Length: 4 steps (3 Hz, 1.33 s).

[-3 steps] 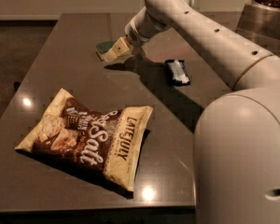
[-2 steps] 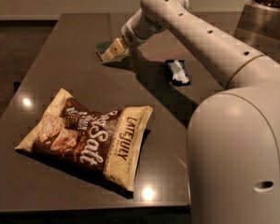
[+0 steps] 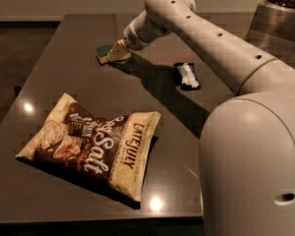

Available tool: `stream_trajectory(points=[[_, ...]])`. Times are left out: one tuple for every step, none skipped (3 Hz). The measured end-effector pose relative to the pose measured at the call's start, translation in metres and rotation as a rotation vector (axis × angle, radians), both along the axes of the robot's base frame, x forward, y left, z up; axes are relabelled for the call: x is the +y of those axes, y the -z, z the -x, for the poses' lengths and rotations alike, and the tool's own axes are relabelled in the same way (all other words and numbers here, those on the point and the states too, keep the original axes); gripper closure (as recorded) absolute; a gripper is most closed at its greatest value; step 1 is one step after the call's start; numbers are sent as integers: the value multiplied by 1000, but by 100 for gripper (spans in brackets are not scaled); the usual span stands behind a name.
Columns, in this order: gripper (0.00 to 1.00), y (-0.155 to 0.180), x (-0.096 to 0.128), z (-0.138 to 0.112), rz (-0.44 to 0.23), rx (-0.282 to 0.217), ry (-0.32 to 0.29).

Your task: Move sponge near brown chip bag

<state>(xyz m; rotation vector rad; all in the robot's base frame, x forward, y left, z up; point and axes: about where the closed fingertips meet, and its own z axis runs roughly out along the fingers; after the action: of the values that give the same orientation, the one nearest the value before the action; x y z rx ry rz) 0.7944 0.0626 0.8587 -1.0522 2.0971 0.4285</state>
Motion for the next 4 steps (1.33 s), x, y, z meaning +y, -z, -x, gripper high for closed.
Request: stream_trajectory(points=[[84, -15, -2, 27, -40, -21, -22], [100, -32, -8, 70, -79, -39, -40], [100, -34, -12, 127, -87, -9, -70], [100, -35, -11, 174, -98, 33, -105]])
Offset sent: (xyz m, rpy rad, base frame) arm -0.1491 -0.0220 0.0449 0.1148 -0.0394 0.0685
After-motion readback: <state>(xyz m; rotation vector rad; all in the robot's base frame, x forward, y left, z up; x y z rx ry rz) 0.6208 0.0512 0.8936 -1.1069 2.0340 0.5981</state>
